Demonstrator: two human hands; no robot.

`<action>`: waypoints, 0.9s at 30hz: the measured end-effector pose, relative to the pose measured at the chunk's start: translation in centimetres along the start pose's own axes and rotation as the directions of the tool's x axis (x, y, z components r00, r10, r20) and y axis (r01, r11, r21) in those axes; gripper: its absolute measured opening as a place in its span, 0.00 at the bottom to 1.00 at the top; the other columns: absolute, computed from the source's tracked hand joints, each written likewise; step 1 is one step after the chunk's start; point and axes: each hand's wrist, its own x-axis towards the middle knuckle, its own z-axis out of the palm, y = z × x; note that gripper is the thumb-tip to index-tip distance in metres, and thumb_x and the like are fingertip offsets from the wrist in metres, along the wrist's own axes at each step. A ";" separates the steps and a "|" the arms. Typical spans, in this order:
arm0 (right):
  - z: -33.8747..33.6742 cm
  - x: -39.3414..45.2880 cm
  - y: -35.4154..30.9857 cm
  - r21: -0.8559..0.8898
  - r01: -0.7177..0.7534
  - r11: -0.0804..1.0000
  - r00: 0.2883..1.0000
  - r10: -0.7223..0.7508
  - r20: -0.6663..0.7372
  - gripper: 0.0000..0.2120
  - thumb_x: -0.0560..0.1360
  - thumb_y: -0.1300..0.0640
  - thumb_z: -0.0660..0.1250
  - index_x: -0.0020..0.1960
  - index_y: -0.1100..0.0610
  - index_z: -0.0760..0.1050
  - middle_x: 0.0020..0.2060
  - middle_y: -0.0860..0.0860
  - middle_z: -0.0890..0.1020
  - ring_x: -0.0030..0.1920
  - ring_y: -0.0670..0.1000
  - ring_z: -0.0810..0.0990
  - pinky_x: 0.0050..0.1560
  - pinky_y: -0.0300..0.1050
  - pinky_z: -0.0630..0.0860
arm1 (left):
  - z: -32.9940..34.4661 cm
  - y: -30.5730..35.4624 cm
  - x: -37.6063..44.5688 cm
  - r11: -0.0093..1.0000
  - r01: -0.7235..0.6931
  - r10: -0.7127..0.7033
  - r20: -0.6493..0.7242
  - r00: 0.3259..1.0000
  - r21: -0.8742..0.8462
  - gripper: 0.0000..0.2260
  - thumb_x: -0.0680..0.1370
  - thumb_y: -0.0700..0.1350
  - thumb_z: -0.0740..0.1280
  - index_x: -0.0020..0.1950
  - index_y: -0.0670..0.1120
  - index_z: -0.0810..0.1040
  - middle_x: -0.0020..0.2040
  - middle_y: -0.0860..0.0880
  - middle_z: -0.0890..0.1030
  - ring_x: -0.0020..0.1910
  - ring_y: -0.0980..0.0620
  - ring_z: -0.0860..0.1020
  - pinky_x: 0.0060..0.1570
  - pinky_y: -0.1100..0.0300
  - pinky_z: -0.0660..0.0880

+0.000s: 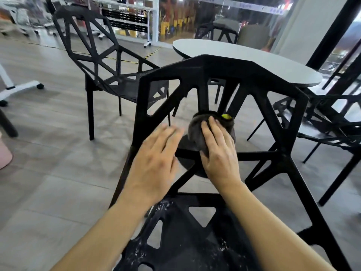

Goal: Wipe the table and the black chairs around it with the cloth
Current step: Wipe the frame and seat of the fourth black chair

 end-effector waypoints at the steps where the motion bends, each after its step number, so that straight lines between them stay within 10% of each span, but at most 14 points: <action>1: 0.5 -1.2 0.2 0.009 -0.003 1.000 1.000 0.003 0.005 0.32 0.76 0.60 0.68 0.78 0.60 0.64 0.78 0.57 0.65 0.78 0.58 0.63 0.79 0.52 0.58 | 1.2 -0.1 -0.4 0.997 -0.011 0.005 0.096 0.995 0.072 0.25 0.80 0.43 0.56 0.78 0.43 0.65 0.74 0.45 0.70 0.76 0.45 0.64 0.77 0.51 0.56; 9: 2.5 -5.5 1.4 -0.093 0.174 0.980 0.985 -0.174 0.004 0.24 0.81 0.62 0.67 0.76 0.62 0.69 0.76 0.55 0.70 0.74 0.57 0.70 0.75 0.53 0.65 | 3.3 -0.3 -0.6 0.966 0.010 -0.068 0.216 0.974 0.260 0.24 0.79 0.45 0.64 0.75 0.40 0.69 0.67 0.43 0.73 0.69 0.42 0.68 0.77 0.46 0.58; 16: -0.5 -7.0 6.9 -0.220 0.645 0.732 0.755 -0.565 0.332 0.22 0.80 0.61 0.56 0.71 0.61 0.75 0.69 0.53 0.77 0.69 0.55 0.76 0.75 0.54 0.60 | 3.1 0.2 -0.7 0.969 0.040 -0.098 0.230 0.968 0.244 0.26 0.78 0.46 0.64 0.76 0.42 0.67 0.69 0.46 0.71 0.72 0.45 0.65 0.79 0.48 0.52; 27: -6.8 12.3 0.5 -0.077 0.378 0.923 0.873 -0.383 -0.302 0.18 0.82 0.60 0.66 0.71 0.61 0.75 0.71 0.56 0.75 0.73 0.57 0.71 0.72 0.57 0.68 | 3.5 0.4 -0.9 0.967 0.099 -0.156 0.237 0.959 0.234 0.26 0.76 0.46 0.64 0.75 0.43 0.69 0.70 0.46 0.72 0.74 0.44 0.67 0.78 0.48 0.54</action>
